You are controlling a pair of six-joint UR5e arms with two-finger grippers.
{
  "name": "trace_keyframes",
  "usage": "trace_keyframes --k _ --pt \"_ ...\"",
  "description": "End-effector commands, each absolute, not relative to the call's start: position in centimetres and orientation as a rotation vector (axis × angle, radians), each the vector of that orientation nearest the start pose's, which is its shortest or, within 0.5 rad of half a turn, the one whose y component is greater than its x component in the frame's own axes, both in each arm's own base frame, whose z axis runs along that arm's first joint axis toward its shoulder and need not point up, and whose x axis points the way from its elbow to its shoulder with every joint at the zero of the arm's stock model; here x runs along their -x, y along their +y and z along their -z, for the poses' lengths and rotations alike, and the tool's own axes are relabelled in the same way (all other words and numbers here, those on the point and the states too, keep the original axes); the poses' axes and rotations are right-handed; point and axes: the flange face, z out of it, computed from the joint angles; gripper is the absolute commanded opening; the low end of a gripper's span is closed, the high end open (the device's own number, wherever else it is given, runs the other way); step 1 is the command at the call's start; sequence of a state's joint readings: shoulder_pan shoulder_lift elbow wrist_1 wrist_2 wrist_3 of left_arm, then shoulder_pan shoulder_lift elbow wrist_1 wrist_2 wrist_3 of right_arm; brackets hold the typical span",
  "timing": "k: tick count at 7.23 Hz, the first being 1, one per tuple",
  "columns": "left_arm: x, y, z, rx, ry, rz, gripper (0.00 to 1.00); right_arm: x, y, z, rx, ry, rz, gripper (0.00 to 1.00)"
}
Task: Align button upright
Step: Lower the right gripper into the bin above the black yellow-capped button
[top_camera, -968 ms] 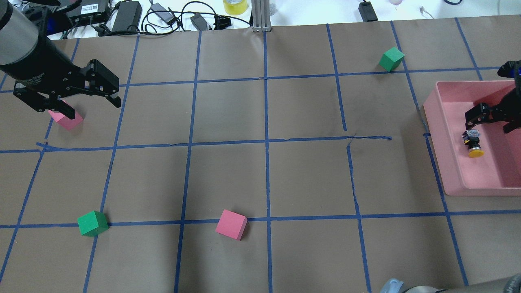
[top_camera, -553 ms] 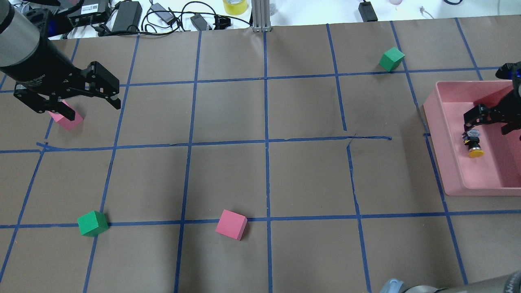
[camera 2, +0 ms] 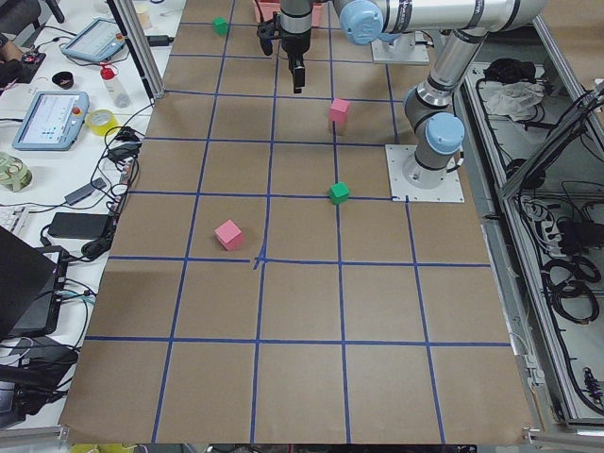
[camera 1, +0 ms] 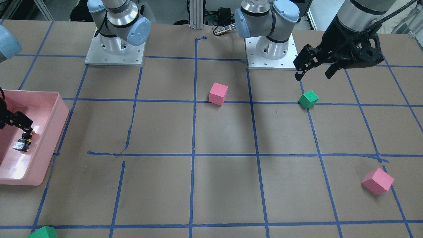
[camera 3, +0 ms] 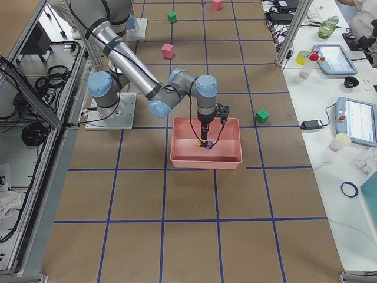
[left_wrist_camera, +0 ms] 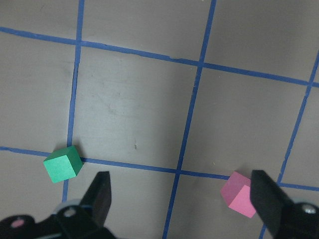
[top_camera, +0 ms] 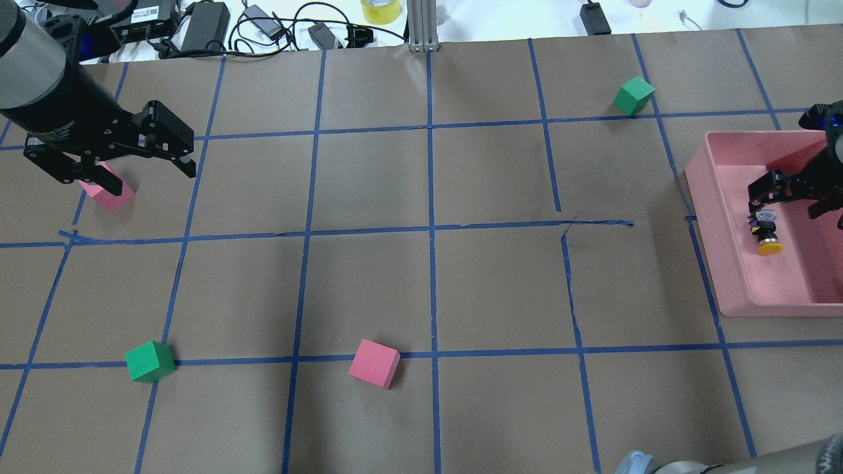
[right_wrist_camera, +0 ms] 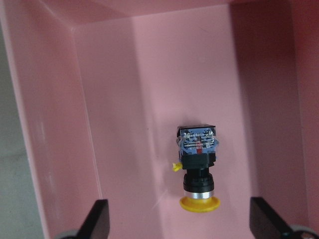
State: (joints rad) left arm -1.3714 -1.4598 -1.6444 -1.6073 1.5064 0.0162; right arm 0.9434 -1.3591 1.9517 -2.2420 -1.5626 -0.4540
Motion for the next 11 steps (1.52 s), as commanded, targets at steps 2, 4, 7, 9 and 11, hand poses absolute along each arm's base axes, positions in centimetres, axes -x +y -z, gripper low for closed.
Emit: trace_keyframes --k 2,4,7,9,11 --pt "5.2 -46.6 -50.2 0.283 3.204 0.025 1.0 19.8 -50.2 -26.3 -0.285 3.154 0.105 1.0" --pt "9.1 -45.6 -50.9 0.145 3.195 0.038 1.0 20.3 -50.8 -24.8 -0.289 3.162 0.111 1.0" --pt "10.2 -43.8 -51.7 0.089 3.148 0.049 1.0 21.7 -50.4 -23.7 -0.329 3.149 0.084 1.0" --pt "9.9 -43.7 -51.1 0.089 3.118 0.023 1.0 21.9 -50.6 -23.2 -0.332 3.149 0.086 1.0" --pt "9.9 -43.6 -50.6 0.089 3.119 0.001 1.0 22.0 -50.6 -22.6 -0.334 3.144 0.073 1.0"
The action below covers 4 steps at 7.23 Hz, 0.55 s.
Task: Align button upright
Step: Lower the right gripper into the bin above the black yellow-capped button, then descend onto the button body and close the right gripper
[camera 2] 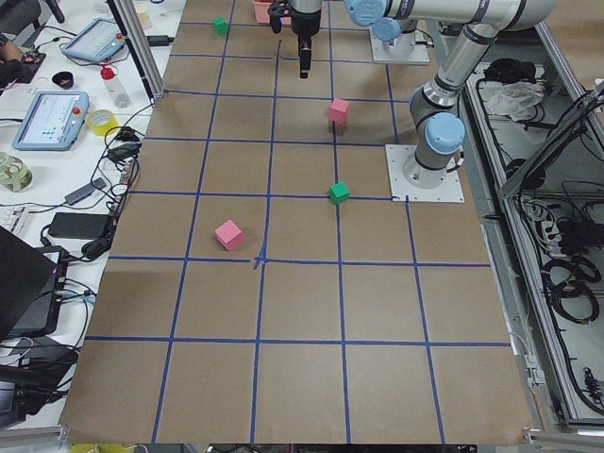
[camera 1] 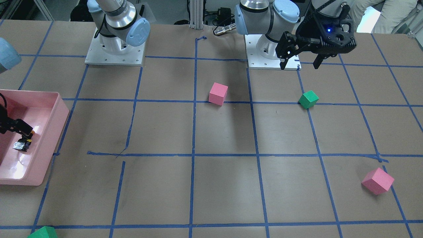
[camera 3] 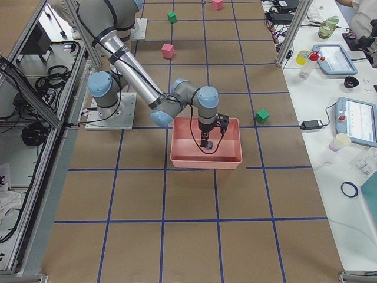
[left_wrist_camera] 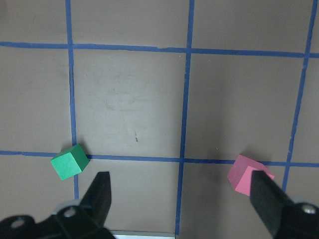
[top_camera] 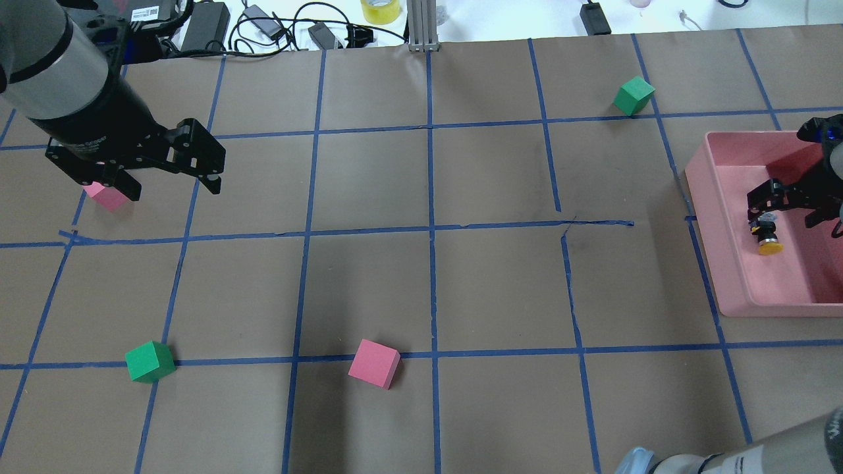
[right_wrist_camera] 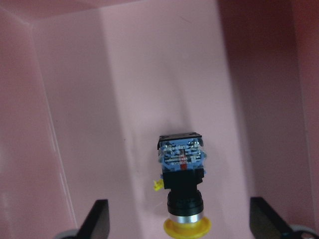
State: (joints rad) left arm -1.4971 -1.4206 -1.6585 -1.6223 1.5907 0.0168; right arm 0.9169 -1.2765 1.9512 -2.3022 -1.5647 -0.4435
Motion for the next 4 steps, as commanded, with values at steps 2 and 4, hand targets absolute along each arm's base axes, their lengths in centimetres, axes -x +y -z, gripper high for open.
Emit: trace_keyframes --k 2,4 --pt "9.89 -43.78 -50.36 0.088 3.116 -0.007 1.0 22.04 -50.65 -22.23 -0.348 3.14 0.062 1.0" --pt "9.89 -43.78 -50.36 0.088 3.116 -0.007 1.0 22.06 -50.68 -22.0 -0.408 3.131 0.058 1.0"
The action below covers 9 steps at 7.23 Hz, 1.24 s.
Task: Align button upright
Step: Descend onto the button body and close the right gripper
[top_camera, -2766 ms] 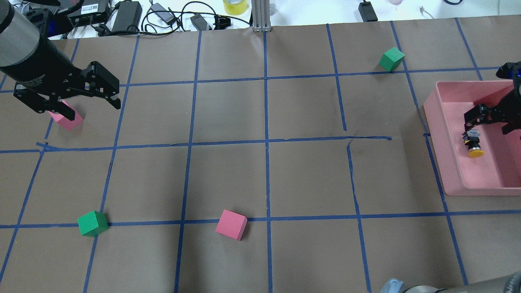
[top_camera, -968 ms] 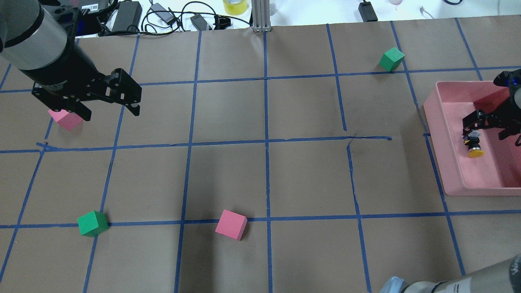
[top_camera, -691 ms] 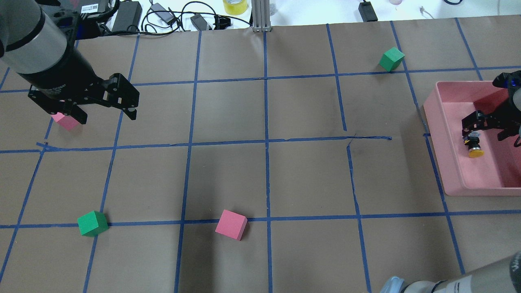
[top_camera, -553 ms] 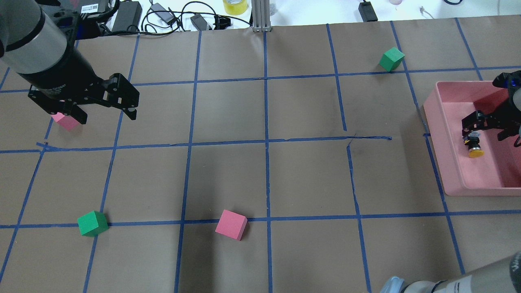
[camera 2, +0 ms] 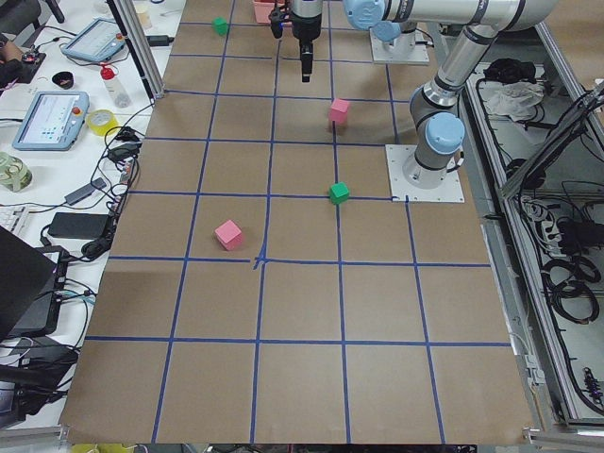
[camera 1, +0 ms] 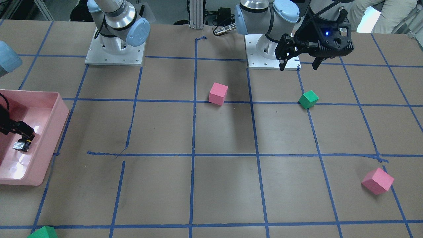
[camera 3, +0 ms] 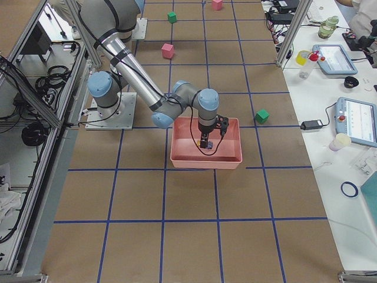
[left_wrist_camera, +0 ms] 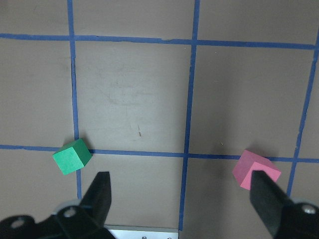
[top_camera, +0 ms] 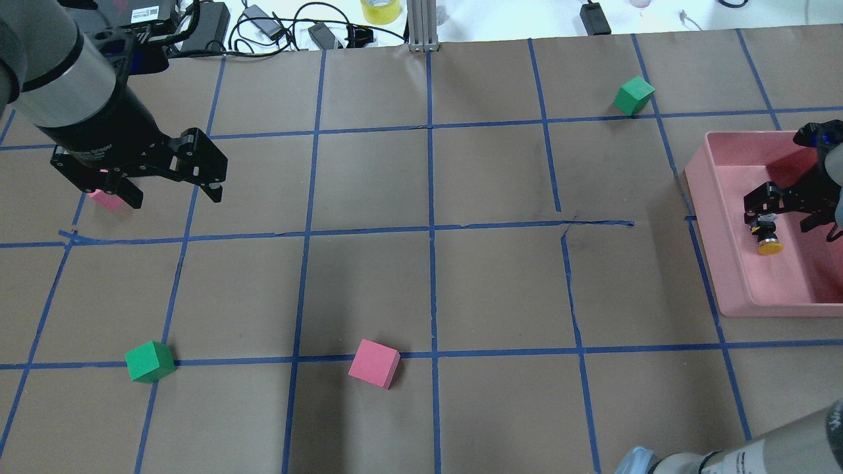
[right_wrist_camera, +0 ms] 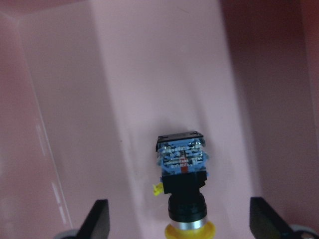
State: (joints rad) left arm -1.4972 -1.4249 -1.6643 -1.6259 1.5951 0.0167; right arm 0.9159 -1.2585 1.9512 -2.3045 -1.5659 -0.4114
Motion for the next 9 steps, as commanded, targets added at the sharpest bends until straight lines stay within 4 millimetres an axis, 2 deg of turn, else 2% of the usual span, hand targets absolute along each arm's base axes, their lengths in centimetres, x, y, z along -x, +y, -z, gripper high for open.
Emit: trace_keyframes --k 1,3,5,8,9 --pt "9.9 -43.8 -50.4 0.088 3.116 -0.007 1.0 22.1 -50.7 -21.8 -0.41 3.13 0.058 1.0" --pt "9.8 -43.8 -50.4 0.091 3.116 -0.007 1.0 22.5 -50.7 -21.6 -0.392 3.166 0.037 1.0" --pt "9.8 -43.8 -50.3 0.091 3.116 -0.009 1.0 22.7 -51.0 -21.0 -0.265 3.172 0.025 1.0" --pt "9.9 -43.9 -50.3 0.091 3.119 -0.009 1.0 22.8 -51.4 -21.1 -0.231 3.185 0.083 1.0" --pt "9.9 -43.9 -50.3 0.091 3.119 -0.009 1.0 22.9 -51.4 -20.8 -0.1 3.189 0.076 1.0"
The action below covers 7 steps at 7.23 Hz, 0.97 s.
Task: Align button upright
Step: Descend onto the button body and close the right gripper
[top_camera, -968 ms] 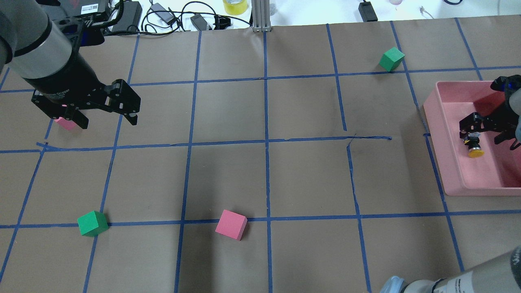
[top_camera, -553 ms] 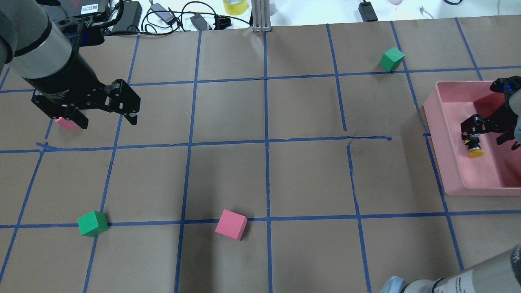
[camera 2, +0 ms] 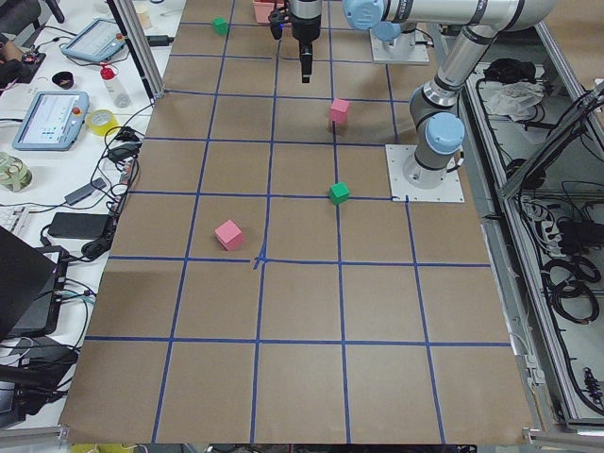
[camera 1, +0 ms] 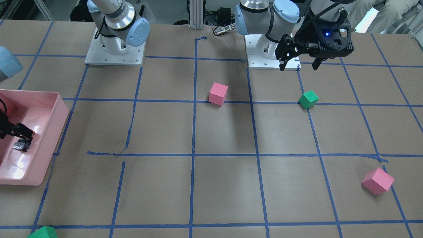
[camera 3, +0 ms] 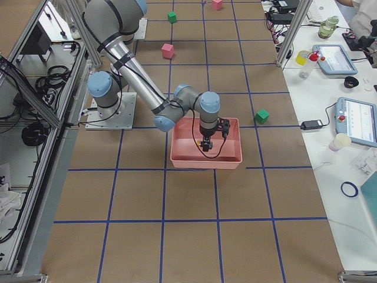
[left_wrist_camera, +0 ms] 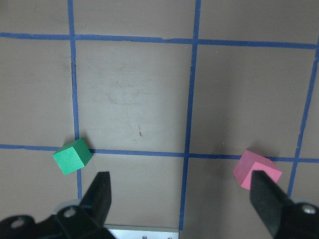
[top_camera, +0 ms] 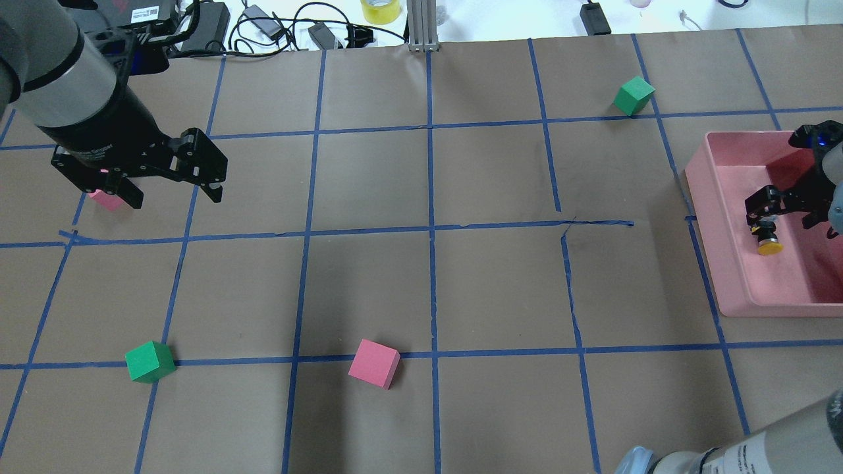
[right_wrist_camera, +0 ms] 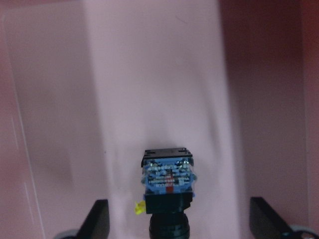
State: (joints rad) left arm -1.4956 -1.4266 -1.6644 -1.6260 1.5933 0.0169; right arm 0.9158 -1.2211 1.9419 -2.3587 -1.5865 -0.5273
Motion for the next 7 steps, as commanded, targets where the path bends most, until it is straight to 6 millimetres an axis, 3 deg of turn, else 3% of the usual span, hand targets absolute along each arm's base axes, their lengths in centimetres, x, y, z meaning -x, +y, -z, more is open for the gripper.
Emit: trace_keyframes --k 1,7 --pt "9.85 -43.85 -50.29 0.091 3.119 -0.009 1.0 22.66 -51.6 -20.03 -0.08 3.16 0.081 1.0" --pt "9.83 -44.17 -50.08 0.1 3.119 -0.011 1.0 22.71 -51.72 -19.71 -0.077 3.157 0.082 1.0"
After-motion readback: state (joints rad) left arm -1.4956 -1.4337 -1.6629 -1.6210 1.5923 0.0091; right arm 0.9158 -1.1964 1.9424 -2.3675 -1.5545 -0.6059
